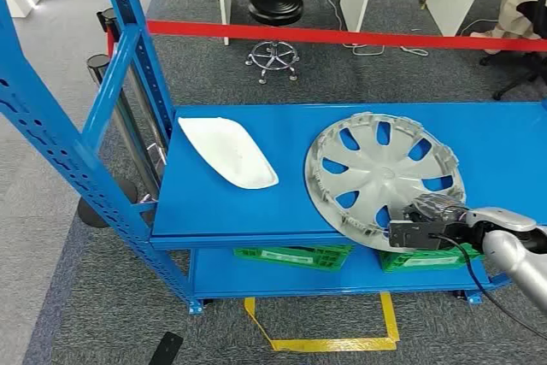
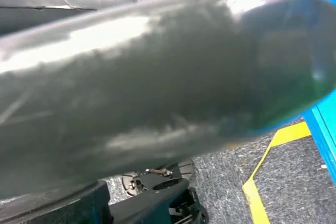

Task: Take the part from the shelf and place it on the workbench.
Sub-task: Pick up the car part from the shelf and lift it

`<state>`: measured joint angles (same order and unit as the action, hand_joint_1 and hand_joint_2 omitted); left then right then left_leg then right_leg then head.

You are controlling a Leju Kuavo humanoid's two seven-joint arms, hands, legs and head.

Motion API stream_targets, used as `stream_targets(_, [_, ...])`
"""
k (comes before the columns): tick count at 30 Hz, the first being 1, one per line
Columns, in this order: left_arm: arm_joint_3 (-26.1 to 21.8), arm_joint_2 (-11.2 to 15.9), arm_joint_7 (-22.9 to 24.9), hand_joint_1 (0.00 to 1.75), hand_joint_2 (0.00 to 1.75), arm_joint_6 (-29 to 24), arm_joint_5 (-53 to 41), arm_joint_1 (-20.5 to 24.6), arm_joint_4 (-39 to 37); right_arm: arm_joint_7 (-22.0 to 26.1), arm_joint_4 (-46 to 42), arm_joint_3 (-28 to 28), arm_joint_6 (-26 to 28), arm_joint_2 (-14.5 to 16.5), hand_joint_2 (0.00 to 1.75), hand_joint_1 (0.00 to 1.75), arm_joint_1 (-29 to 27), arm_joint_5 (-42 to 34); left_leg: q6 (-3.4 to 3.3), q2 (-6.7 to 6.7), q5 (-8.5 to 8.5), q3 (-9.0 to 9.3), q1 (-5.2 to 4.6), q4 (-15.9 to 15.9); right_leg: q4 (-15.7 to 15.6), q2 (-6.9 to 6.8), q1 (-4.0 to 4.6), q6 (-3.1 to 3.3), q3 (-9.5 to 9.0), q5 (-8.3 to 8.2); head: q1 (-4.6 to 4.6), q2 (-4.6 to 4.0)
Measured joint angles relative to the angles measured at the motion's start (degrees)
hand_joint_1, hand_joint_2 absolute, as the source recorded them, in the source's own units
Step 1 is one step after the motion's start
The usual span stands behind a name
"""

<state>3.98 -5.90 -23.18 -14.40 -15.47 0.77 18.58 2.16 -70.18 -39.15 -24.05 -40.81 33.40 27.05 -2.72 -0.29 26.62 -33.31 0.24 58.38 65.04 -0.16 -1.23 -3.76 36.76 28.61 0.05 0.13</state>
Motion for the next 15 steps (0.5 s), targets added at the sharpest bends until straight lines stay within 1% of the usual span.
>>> stream_targets(1, [-0.01,-0.01,-0.01,0.00,0.00,0.00,0.03,0.00,0.00,-0.03,0.00,-0.10,0.44,-0.03,1.75,0.00,-0.02,0.15,0.09,-0.01,0.06,0.04,0.00,0.00,-2.31,-0.03,0.00,0.06,-1.03,-0.67,0.00,0.00])
stream_targets(2, [-0.01,-0.01,-0.03,0.00,0.00,-0.01,0.07,0.01,0.00,-0.08,0.00,-0.22,0.99,-0.04,1.75,0.00,-0.03,0.35,0.21,-0.03,0.11,-0.04,-0.12,0.10,-3.74,-0.04,0.07,0.10,-1.86,-0.87,0.01,0.00])
stream_targets(3, [-0.02,-0.01,-0.05,0.00,0.00,-0.01,0.16,0.02,0.00,-0.15,0.01,-0.41,1.98,-0.06,1.75,0.00,-0.06,0.69,0.45,-0.07,0.14,-0.13,-0.23,0.17,-6.35,-0.06,0.13,0.23,-3.20,-1.55,-0.03,0.00])
stream_targets(4, [-0.03,-0.01,-0.07,0.00,0.00,-0.02,0.26,0.00,0.00,-0.26,0.02,-0.61,3.03,-0.04,1.75,0.00,-0.14,1.15,0.69,-0.09,0.13,-0.25,-0.33,0.24,-7.61,-0.04,0.22,0.36,-3.87,-1.56,-0.06,0.00])
stream_targets(6, [-0.04,-0.01,-0.08,0.00,0.00,-0.03,0.40,-0.08,0.00,-0.41,0.05,-0.89,4.81,0.05,1.75,0.00,-0.36,2.05,1.18,-0.10,0.05,-0.35,-0.38,0.25,-7.78,0.02,0.29,0.76,-4.04,-1.45,-0.13,0.00])
stream_targets(7, [-0.05,-0.01,-0.08,0.00,0.00,-0.04,0.42,-0.11,0.00,-0.48,0.07,-0.97,5.54,0.14,1.75,0.00,-0.45,2.53,1.45,-0.08,0.32,-0.36,-0.33,0.47,-7.87,0.01,0.21,1.02,-4.11,-1.52,-0.13,0.00])
stream_targets(8, [-0.07,-0.01,-0.08,0.00,0.00,-0.07,0.42,-0.11,0.00,-0.57,0.08,-1.00,6.26,0.24,1.75,0.00,-0.52,3.04,1.76,-0.06,1.11,-0.68,-0.30,1.48,-7.98,-0.05,0.10,1.35,-4.23,-1.59,-0.22,0.00])
stream_targets(9, [-0.08,-0.01,-0.08,0.00,0.00,-0.09,0.42,-0.10,0.00,-0.66,0.10,-1.00,6.94,0.37,1.75,0.00,-0.62,3.57,2.06,-0.04,2.45,-1.49,-0.25,3.54,-8.11,-0.14,-0.03,1.68,-4.35,-1.65,-0.29,0.00])
stream_targets(11, [-0.12,0.00,-0.08,0.00,0.00,-0.12,0.42,-0.19,0.00,-0.93,0.17,-0.99,8.21,0.66,1.75,0.00,-0.98,4.93,2.44,0.00,6.02,-4.54,-0.10,10.63,-8.13,-0.28,-0.05,2.10,-4.41,-1.63,-0.43,0.00])
stream_targets(12, [-0.15,0.00,-0.08,0.00,0.00,-0.11,0.41,-0.30,0.00,-1.08,0.21,-0.98,8.74,0.83,1.75,0.00,-1.25,5.72,2.52,0.00,7.25,-6.04,-0.04,14.00,-8.12,-0.31,-0.03,2.17,-4.42,-1.62,-0.41,0.00])
stream_targets(13, [-0.20,0.00,-0.07,0.00,0.00,-0.11,0.40,-0.41,0.00,-1.25,0.23,-0.94,9.23,1.01,1.75,0.00,-1.51,6.60,2.55,0.01,7.57,-6.90,-0.02,15.97,-8.12,-0.29,-0.01,2.19,-4.45,-1.62,-0.41,0.00])
stream_targets(14, [-0.26,0.01,-0.07,0.00,0.00,-0.11,0.38,-0.49,0.00,-1.39,0.25,-0.88,9.64,1.16,1.75,0.00,-1.75,7.47,2.51,0.01,6.72,-6.78,-0.02,15.73,-8.10,-0.26,-0.01,2.18,-4.51,-1.61,-0.43,0.00])
stream_targets(15, [-0.31,0.01,-0.06,0.00,0.00,-0.11,0.34,-0.52,0.00,-1.50,0.26,-0.79,9.95,1.28,1.75,0.00,-1.98,8.20,2.42,0.01,4.94,-5.64,-0.01,13.29,-8.09,-0.22,-0.02,2.16,-4.60,-1.59,-0.42,0.00])
